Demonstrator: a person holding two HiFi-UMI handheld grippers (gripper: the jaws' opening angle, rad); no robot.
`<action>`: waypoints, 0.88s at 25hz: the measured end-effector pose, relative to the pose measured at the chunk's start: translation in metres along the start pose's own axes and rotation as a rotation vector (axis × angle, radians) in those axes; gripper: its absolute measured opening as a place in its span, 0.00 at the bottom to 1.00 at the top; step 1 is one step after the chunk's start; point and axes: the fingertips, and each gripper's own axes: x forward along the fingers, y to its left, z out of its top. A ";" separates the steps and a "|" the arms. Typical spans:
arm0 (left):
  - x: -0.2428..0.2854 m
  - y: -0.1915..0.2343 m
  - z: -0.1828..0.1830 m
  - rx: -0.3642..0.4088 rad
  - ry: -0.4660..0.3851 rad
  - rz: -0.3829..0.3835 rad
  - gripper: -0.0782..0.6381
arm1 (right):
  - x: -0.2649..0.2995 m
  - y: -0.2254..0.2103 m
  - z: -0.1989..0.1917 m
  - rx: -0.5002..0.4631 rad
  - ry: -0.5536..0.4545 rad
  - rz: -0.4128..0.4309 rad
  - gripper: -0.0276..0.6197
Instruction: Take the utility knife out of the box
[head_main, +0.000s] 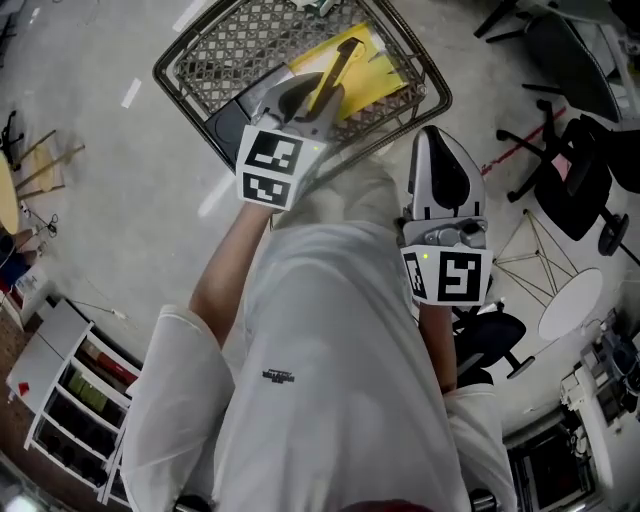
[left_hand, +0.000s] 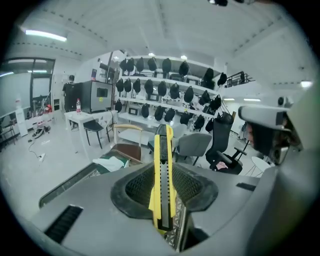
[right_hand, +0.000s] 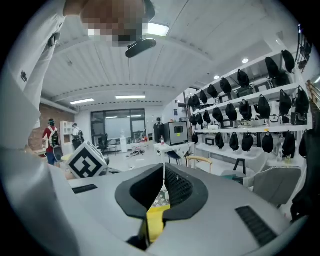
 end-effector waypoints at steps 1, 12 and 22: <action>-0.010 -0.001 0.008 0.005 -0.023 0.004 0.26 | -0.002 0.003 0.005 -0.005 -0.007 0.000 0.04; -0.112 -0.015 0.072 0.024 -0.255 0.042 0.26 | -0.015 0.039 0.048 -0.079 -0.064 0.014 0.04; -0.185 -0.013 0.093 0.051 -0.387 0.122 0.26 | -0.021 0.065 0.067 -0.137 -0.084 0.002 0.04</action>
